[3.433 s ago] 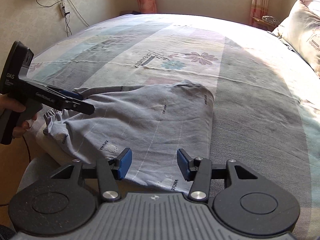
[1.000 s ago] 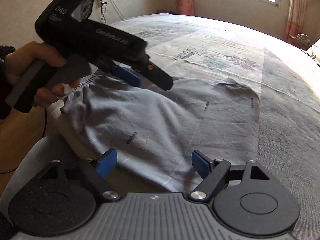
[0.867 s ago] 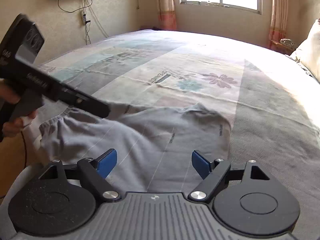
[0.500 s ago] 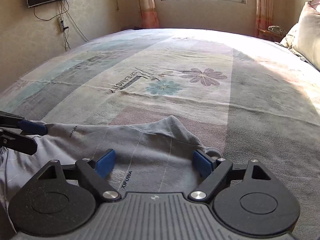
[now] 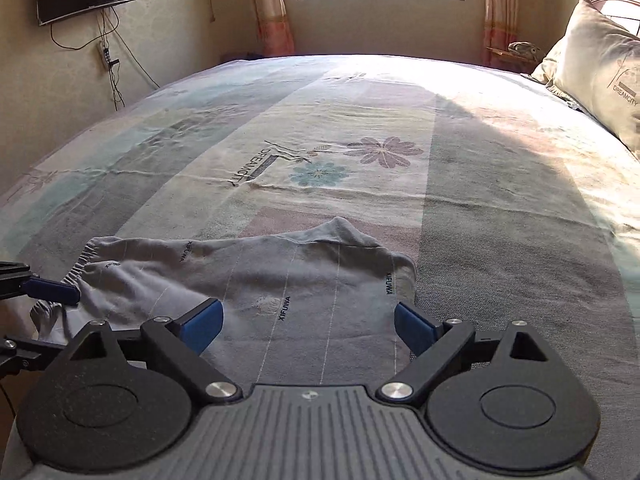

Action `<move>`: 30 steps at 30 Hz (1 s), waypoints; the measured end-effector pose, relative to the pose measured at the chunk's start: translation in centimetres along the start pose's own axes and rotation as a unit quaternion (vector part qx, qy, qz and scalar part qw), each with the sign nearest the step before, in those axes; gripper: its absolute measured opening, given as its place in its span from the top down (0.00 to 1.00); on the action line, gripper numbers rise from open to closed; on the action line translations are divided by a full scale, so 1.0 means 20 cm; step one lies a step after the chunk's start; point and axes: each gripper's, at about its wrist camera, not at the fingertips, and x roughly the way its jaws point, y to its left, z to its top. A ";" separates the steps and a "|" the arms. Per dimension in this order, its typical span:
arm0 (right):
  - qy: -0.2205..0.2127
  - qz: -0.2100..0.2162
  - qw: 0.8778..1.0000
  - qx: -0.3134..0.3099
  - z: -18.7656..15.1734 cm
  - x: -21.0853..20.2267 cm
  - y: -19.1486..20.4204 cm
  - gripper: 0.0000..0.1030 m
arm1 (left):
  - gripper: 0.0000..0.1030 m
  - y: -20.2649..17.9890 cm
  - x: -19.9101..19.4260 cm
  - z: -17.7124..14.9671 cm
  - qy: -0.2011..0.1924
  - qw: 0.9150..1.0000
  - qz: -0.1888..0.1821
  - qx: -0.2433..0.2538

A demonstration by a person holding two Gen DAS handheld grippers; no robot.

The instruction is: Fold clothes

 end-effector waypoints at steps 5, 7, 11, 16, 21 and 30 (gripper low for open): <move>-0.009 0.004 1.000 0.011 -0.02 -0.09 0.02 0.06 | 0.02 -0.02 -0.10 -0.02 -0.024 1.000 -0.006 -0.014; -0.011 0.008 1.000 0.011 -0.04 -0.12 0.04 0.05 | 0.02 -0.06 -0.13 -0.03 -0.031 0.999 -0.012 0.006; -0.001 0.022 1.000 0.011 -0.08 -0.15 0.07 0.04 | 0.02 -0.02 -0.03 -0.06 0.020 0.999 0.007 -0.024; 0.028 0.023 0.999 0.016 -0.17 -0.15 0.09 0.04 | 0.03 -0.07 -0.08 -0.07 -0.004 1.000 0.000 -0.021; 0.064 0.032 0.997 0.035 -0.32 -0.14 0.06 0.03 | 0.02 -0.15 -0.07 -0.05 -0.018 1.000 -0.013 -0.002; 0.053 0.041 0.996 0.058 -0.36 -0.21 0.02 0.01 | 0.02 -0.09 -0.05 -0.07 0.005 1.000 0.012 -0.020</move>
